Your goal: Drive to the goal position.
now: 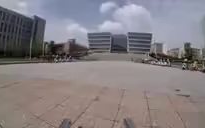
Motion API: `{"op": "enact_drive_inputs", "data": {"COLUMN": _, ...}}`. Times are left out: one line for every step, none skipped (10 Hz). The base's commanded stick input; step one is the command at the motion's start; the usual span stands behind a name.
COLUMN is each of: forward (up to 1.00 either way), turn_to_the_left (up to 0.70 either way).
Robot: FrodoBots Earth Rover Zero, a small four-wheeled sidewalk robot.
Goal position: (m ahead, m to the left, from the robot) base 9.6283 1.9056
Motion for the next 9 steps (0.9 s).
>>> {"op": "enact_drive_inputs", "data": {"forward": 0.16, "turn_to_the_left": 0.0}}
{"op": "enact_drive_inputs", "data": {"forward": 0.0, "turn_to_the_left": 0.0}}
{"op": "enact_drive_inputs", "data": {"forward": 0.0, "turn_to_the_left": 0.0}}
{"op": "enact_drive_inputs", "data": {"forward": 0.0, "turn_to_the_left": 0.0}}
{"op": "enact_drive_inputs", "data": {"forward": 0.0, "turn_to_the_left": 0.0}}
{"op": "enact_drive_inputs", "data": {"forward": 0.0, "turn_to_the_left": 0.0}}
{"op": "enact_drive_inputs", "data": {"forward": 0.24, "turn_to_the_left": 0.0}}
{"op": "enact_drive_inputs", "data": {"forward": 0.61, "turn_to_the_left": 0.0}}
{"op": "enact_drive_inputs", "data": {"forward": 0.98, "turn_to_the_left": 0.0}}
